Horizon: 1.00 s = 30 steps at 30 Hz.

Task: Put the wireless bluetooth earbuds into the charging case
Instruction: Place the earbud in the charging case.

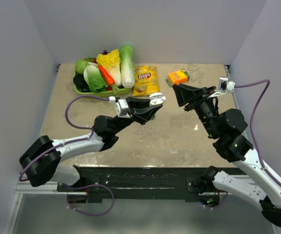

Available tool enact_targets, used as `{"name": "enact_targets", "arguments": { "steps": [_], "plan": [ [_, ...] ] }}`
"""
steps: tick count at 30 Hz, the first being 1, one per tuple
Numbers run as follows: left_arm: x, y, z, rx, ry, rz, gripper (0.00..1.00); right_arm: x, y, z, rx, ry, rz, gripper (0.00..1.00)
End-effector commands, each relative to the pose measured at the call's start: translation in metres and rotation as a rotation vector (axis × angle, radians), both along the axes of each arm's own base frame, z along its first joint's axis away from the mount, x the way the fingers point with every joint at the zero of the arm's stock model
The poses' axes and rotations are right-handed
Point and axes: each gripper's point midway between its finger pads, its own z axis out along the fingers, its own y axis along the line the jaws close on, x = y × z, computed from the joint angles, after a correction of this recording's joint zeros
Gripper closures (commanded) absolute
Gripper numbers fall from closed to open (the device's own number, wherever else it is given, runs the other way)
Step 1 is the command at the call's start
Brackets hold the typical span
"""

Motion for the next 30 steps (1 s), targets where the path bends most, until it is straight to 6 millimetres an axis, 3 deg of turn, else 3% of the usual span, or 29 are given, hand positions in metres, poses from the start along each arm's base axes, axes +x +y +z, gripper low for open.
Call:
{"name": "enact_targets", "arguments": {
  "steps": [1, 2, 4, 8, 14, 30],
  "plan": [
    [-0.073, 0.09, 0.113, -0.476, -0.43, 0.034, 1.0, 0.017, -0.019, -0.027, -0.117, 0.129, -0.148, 0.64],
    [-0.074, 0.091, 0.113, -0.477, -0.432, 0.035, 1.0, 0.019, -0.02, -0.033, -0.138, 0.147, -0.162, 0.72],
    [-0.073, 0.092, 0.113, -0.475, -0.437, 0.042, 1.0, 0.02, -0.021, -0.042, -0.185, 0.171, -0.17, 0.74],
    [-0.073, 0.093, 0.114, -0.474, -0.451, 0.055, 1.0, 0.022, -0.017, -0.054, -0.259, 0.208, -0.156, 0.65],
    [-0.069, 0.09, 0.115, -0.471, -0.454, 0.059, 1.0, 0.013, -0.011, -0.048, -0.258, 0.179, -0.097, 0.55],
    [-0.061, 0.083, 0.111, -0.461, -0.434, 0.052, 1.0, 0.005, 0.011, -0.043, -0.261, 0.145, 0.024, 0.53]
  ]
}}
